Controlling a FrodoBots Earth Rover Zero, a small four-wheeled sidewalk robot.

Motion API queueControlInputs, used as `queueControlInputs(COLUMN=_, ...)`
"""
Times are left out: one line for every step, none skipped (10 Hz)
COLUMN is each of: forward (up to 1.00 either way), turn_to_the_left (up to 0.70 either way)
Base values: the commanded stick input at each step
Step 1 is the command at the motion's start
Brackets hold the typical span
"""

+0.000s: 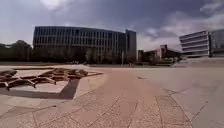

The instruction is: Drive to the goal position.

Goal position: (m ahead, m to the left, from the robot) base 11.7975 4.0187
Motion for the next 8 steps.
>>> queueControlInputs(forward=0.70, turn_to_the_left=-0.01)
queueControlInputs(forward=0.70, turn_to_the_left=-0.01)
queueControlInputs(forward=0.70, turn_to_the_left=-0.01)
queueControlInputs(forward=0.70, turn_to_the_left=-0.01)
queueControlInputs(forward=0.70, turn_to_the_left=-0.01)
queueControlInputs(forward=0.70, turn_to_the_left=-0.01)
queueControlInputs(forward=0.70, turn_to_the_left=-0.01)
queueControlInputs(forward=0.70, turn_to_the_left=-0.01)
